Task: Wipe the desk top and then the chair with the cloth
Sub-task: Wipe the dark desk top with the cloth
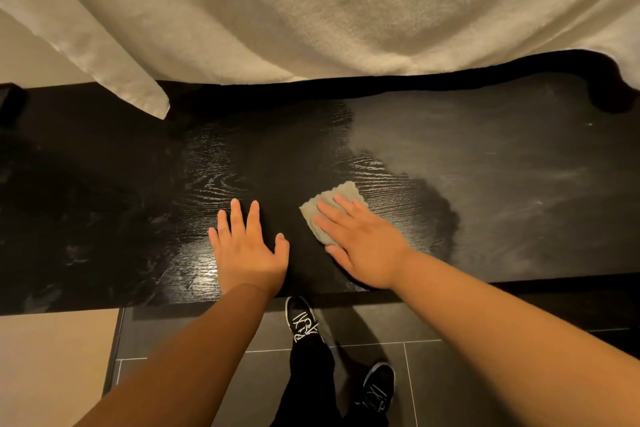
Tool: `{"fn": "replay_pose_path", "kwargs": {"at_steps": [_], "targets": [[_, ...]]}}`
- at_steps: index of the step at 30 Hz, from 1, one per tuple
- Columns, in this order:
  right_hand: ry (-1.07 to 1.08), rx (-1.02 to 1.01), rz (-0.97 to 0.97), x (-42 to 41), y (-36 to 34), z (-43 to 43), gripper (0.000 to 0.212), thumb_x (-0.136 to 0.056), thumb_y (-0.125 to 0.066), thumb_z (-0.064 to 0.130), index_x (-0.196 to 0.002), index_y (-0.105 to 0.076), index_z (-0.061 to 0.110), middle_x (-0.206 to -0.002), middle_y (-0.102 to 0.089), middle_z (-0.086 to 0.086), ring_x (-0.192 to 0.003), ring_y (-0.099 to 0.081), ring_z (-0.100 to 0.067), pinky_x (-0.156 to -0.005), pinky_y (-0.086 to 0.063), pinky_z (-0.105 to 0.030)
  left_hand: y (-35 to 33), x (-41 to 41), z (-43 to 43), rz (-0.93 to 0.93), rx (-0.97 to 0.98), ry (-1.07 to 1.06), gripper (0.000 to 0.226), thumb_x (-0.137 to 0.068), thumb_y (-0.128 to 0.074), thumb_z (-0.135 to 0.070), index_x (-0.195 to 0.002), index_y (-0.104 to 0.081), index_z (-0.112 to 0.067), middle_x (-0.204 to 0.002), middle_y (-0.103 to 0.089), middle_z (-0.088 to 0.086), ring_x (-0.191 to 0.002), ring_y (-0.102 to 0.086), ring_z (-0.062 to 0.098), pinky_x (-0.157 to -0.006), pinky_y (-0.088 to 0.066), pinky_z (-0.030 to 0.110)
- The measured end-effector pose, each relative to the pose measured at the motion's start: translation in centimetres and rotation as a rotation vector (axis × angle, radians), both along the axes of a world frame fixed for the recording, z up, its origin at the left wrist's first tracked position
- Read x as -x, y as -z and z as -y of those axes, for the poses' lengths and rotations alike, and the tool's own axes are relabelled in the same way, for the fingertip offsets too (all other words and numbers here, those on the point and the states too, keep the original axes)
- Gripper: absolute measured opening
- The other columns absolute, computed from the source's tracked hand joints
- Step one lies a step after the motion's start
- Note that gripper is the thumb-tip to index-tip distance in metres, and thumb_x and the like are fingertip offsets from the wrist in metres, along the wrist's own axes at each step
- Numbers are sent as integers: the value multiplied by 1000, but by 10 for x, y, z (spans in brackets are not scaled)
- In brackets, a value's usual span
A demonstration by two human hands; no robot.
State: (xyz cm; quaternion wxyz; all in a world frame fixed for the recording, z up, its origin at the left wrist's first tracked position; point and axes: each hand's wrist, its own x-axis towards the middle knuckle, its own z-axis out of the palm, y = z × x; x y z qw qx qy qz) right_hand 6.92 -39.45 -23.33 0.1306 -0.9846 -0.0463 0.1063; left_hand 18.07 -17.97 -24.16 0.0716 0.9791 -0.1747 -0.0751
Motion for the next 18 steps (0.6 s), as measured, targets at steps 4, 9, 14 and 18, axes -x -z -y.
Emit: {"fn": "replay_pose_path", "kwargs": {"at_steps": [4, 9, 14, 18], "targets": [[338, 64, 39, -7, -1, 54, 64, -105, -28, 44, -160, -27, 12, -168, -23, -13, -156, -13, -36, -125, -15, -54, 0, 0, 0, -5, -4, 0, 81, -93, -38, -60, -165, -25, -25, -174, -14, 10, -160, -7, 36, -130, -8, 56], [615, 58, -11, -5, -4, 39, 64, -104, -22, 45, -162, -20, 16, -170, -11, -9, -156, -6, -40, -126, -11, -52, 0, 1, 0, -2, 21, 2, 79, -94, -45, -56, -164, -27, -23, -174, -16, 11, -160, -8, 38, -129, -8, 57], [228, 59, 1, 43, -1, 15, 62, -105, -28, 45, -160, -29, 17, -169, -20, -6, -156, -12, -35, -128, -9, -49, -2, 1, 2, 9, 6, 1, 78, -96, -47, -56, -164, -27, -24, -173, -17, 12, -159, -10, 38, -129, -10, 57], [251, 69, 20, 55, 4, 58, 64, -104, -30, 48, -159, -33, 15, -168, -24, -8, -155, -18, -33, -125, -20, -52, -2, 1, 2, 9, 3, -4, 77, -96, -48, -55, -164, -27, -24, -173, -17, 11, -160, -10, 37, -130, -9, 57]]}}
